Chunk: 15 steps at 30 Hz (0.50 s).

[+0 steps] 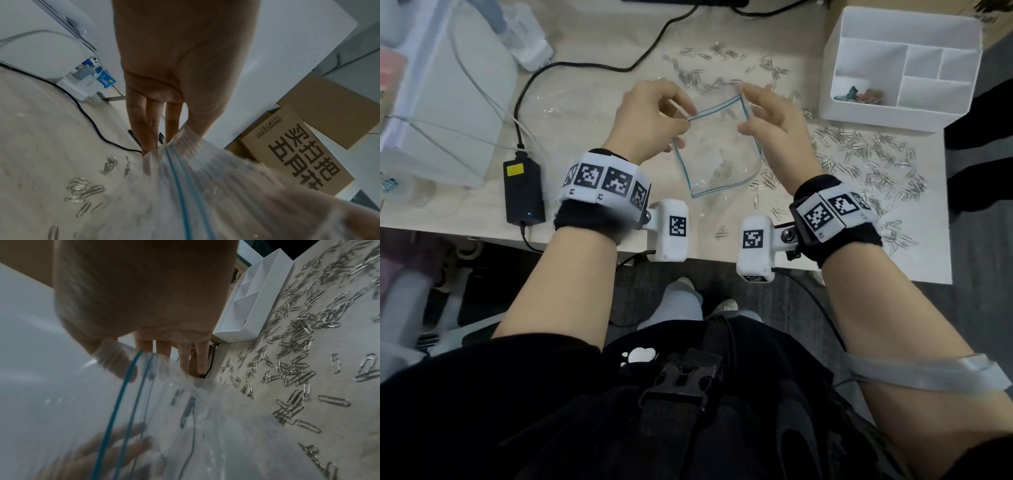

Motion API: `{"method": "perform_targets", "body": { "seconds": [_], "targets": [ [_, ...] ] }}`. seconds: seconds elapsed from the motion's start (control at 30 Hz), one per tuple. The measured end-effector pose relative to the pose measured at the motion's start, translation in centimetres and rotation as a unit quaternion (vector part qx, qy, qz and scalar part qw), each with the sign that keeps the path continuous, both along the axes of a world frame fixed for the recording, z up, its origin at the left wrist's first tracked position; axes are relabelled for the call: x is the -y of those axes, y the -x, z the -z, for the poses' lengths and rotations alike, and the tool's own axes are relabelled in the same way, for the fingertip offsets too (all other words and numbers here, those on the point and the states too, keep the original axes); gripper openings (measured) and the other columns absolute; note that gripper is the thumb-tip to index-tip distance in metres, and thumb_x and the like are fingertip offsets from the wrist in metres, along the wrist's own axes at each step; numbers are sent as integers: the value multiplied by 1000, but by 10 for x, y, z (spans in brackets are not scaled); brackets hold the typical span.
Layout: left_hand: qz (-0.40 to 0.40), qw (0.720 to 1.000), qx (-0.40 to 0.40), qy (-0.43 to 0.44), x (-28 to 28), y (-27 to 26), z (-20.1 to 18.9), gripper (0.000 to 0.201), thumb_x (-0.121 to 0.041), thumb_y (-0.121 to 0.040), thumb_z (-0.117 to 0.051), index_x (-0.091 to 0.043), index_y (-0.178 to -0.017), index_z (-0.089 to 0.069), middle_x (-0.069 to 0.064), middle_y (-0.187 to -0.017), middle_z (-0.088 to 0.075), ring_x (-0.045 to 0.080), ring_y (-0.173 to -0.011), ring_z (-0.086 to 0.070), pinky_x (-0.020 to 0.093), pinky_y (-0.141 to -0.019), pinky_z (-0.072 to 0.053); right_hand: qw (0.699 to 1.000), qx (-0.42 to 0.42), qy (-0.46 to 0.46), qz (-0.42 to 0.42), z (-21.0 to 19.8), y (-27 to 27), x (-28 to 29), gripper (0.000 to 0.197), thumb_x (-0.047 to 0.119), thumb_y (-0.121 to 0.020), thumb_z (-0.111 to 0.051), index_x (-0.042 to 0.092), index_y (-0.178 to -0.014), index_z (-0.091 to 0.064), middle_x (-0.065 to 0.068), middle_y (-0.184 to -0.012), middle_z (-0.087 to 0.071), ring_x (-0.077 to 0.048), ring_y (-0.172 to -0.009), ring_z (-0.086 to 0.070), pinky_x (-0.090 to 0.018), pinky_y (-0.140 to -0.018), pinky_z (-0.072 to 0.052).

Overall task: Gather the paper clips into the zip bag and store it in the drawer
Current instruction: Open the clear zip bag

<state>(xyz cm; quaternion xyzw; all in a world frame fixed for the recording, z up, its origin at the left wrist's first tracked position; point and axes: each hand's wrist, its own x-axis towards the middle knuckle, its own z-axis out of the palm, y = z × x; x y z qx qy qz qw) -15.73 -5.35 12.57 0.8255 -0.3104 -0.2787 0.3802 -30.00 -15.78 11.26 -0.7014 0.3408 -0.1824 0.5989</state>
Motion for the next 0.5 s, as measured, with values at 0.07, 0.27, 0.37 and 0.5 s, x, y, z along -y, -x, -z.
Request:
{"method": "perform_targets", "body": {
  "seconds": [0.07, 0.27, 0.37, 0.5],
  "targets": [
    [-7, 1000, -6, 4, 2, 9, 3, 21, -2, -77, -58, -21, -81, -65, -3, -73, -59, 18, -60, -69, 26, -53, -51, 1000, 15, -15, 8, -2, 11, 2, 59, 16, -63, -50, 10, -120, -62, 0, -124, -62, 0, -113, -54, -17, -98, -44],
    [-54, 998, -32, -5, 10, 25, 11, 19, -2, -77, -58, -19, -76, -65, -1, -76, -62, 22, -59, -70, 25, -51, -50, 998, 0, -59, -22, 2, 44, 0, 48, 26, -71, -51, 11, -114, -66, 0, -115, -67, 13, -98, -56, -5, -79, -40],
    [-74, 997, -31, -4, 12, 28, 14, 23, 0, -75, -58, -21, -69, -64, 1, -85, -65, 24, -57, -69, 31, -57, -56, 995, 0, -77, -63, 7, 55, -3, 68, 45, -72, -63, 17, -132, -51, 3, -136, -54, 4, -116, -49, -14, -94, -37],
    [-95, 995, -10, -9, 16, 33, 18, 22, 3, -75, -57, -17, -75, -66, 4, -89, -64, 8, -41, -61, 25, -50, -56, 991, -6, -80, -105, 13, 65, -10, 111, 45, -56, -80, 21, -147, -21, 3, -152, -29, -10, -137, -31, -35, -115, -27]
  ]
}}
